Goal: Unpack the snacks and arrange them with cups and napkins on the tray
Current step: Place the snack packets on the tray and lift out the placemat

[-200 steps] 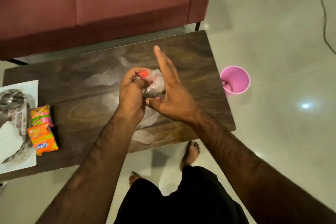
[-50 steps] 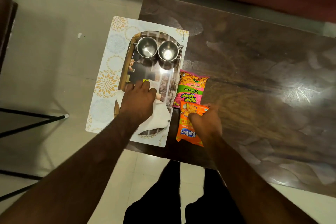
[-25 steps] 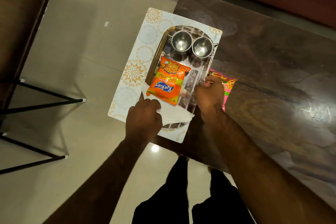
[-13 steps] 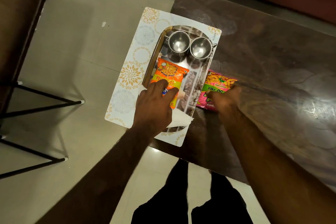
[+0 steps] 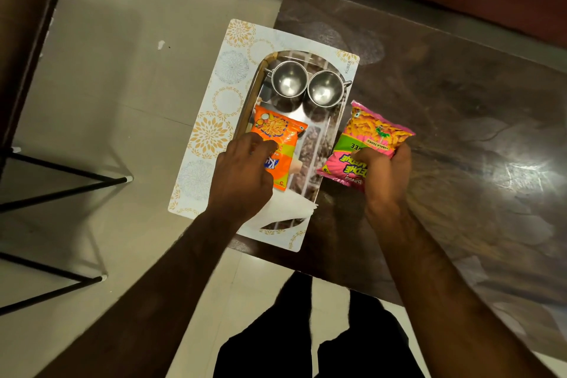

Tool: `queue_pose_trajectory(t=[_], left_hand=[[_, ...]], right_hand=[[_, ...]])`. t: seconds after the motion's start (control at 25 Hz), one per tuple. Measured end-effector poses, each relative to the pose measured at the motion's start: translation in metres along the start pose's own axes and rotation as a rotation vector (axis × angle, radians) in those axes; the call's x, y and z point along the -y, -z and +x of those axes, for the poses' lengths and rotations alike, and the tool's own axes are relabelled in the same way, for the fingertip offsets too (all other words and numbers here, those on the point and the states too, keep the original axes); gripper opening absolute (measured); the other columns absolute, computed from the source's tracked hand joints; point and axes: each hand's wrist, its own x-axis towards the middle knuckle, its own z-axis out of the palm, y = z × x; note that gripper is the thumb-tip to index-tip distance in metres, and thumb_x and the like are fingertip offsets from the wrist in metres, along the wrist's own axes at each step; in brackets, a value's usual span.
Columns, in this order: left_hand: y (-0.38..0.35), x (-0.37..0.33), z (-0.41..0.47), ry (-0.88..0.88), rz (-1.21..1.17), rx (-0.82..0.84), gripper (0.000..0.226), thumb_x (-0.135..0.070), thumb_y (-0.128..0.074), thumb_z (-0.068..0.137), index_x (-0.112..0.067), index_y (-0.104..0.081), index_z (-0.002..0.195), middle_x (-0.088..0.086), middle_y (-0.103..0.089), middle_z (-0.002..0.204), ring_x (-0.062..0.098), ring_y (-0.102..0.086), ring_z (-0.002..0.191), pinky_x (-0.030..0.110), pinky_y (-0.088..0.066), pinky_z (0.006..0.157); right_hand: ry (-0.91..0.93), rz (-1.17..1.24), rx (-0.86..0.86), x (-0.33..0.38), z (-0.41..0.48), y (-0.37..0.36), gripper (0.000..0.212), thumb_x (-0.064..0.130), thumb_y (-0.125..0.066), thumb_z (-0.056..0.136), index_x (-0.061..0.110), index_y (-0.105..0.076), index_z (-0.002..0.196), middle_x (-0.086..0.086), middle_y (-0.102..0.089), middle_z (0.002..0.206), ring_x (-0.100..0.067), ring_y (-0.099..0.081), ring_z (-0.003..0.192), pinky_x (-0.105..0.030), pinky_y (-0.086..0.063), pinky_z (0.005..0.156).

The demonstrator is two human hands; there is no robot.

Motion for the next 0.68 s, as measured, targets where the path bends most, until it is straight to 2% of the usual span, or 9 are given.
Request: queue_pose_trajectory(t=[0.12,0.24,0.4,0.52,0.56,0.68], left_hand=[[-0.001,0.0,0.005,0.019,-0.075,-0.046,0.044,-0.012,-0.058,0.085,-0.011,-0.061,0.129,0.013,-0.057,0.132,0.034,-0.055,0.115,0.049,-0.049,0.09],[0.002,0.004,0.011,0.106,-0.187,-0.139,0.044,-0.016,-0.052,0.084,-0.007,-0.06,0.126,0.015,-0.057,0.128,0.033,-0.056,0.112,0.049,-0.05,0.089],[0.004,0.018,0.021,0.235,-0.295,-0.082,0.052,-0.024,-0.046,0.086,-0.01,-0.053,0.135,0.014,-0.053,0.13,0.031,-0.053,0.117,0.05,-0.049,0.097],[0.001,0.025,0.022,0.27,-0.335,0.018,0.06,-0.032,-0.042,0.086,-0.014,-0.048,0.142,0.013,-0.054,0.134,0.03,-0.051,0.121,0.049,-0.047,0.101],[0.0,0.026,0.023,0.284,-0.364,0.017,0.06,-0.034,-0.041,0.086,-0.015,-0.046,0.143,0.012,-0.054,0.135,0.029,-0.052,0.122,0.049,-0.047,0.102],[-0.003,0.035,0.031,0.432,-0.442,0.008,0.061,-0.039,-0.04,0.091,-0.018,-0.039,0.148,0.011,-0.049,0.144,0.03,-0.054,0.126,0.052,-0.049,0.102]], right_hand=[[0.006,-0.119,0.186,0.0,-0.006,-0.019,0.053,0.008,-0.081,0.07,0.023,-0.059,0.116,-0.001,-0.077,0.11,-0.024,-0.078,0.101,-0.046,-0.063,0.097],[-0.105,-0.214,0.366,-0.015,-0.001,-0.038,0.054,-0.003,-0.079,0.085,0.012,-0.056,0.132,-0.009,-0.077,0.121,-0.028,-0.078,0.104,-0.043,-0.064,0.092],[-0.182,-0.367,0.444,-0.025,0.007,-0.04,0.068,0.015,-0.083,0.082,0.019,-0.055,0.144,-0.014,-0.063,0.142,-0.036,-0.071,0.122,-0.052,-0.062,0.102],[-0.245,-0.29,0.497,-0.028,0.015,-0.04,0.067,0.017,-0.085,0.084,0.019,-0.056,0.145,-0.013,-0.069,0.139,-0.035,-0.074,0.12,-0.05,-0.063,0.101],[-0.284,-0.227,0.517,-0.028,0.018,-0.042,0.064,0.018,-0.085,0.087,0.018,-0.058,0.145,-0.011,-0.075,0.132,-0.032,-0.078,0.113,-0.046,-0.065,0.095],[-0.383,-0.056,0.511,-0.023,0.024,-0.048,0.045,0.025,-0.083,0.09,0.018,-0.068,0.131,-0.009,-0.085,0.111,-0.023,-0.084,0.081,-0.034,-0.066,0.065]])
